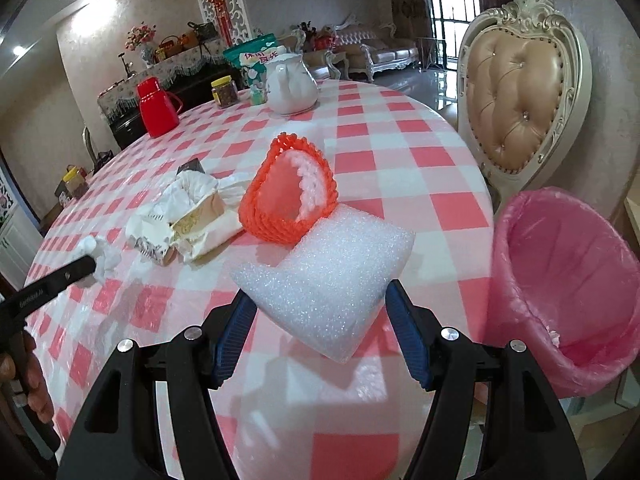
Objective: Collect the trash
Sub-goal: 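Carry the tissue and white foam sheet over the pink bin, then open both tools to drop the tissue and foam sheet into the bin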
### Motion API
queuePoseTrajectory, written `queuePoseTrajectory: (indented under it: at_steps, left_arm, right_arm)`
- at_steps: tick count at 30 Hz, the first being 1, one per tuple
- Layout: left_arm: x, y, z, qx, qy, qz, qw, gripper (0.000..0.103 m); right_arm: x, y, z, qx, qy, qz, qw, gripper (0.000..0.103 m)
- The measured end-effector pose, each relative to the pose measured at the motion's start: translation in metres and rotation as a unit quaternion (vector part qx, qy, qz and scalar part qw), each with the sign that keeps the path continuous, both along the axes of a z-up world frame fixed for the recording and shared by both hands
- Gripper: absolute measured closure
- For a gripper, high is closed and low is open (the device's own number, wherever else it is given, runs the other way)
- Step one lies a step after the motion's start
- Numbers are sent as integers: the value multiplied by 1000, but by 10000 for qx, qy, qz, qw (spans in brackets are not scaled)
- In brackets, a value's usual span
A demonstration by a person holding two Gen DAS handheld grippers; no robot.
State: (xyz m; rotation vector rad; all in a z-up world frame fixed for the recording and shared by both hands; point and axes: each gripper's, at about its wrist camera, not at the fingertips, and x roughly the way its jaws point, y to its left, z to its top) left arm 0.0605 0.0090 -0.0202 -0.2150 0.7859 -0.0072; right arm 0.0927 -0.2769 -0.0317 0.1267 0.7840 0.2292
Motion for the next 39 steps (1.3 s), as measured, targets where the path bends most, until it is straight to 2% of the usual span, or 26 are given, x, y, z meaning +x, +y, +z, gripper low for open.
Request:
queuePoseTrajectory:
  at_steps: [14, 22, 31, 39]
  left_arm:
    - [-3, -38, 18, 140, -180, -279, 9994, 84]
    - [10, -89, 36, 113, -418, -805, 9958, 84]
    - [29, -174, 47, 61, -602, -1730, 9831, 84]
    - [47, -249, 46, -116, -592, -2512, 9661, 84]
  right_arm:
    - [-15, -42, 9, 43, -235, -317, 9992, 40]
    - [-16, -80, 16, -113, -403, -718, 9965, 40]
    - [-14, -143, 18, -329, -467, -1390, 9886, 40]
    - [-9, -184, 10, -426, -384, -1762, 9827, 39]
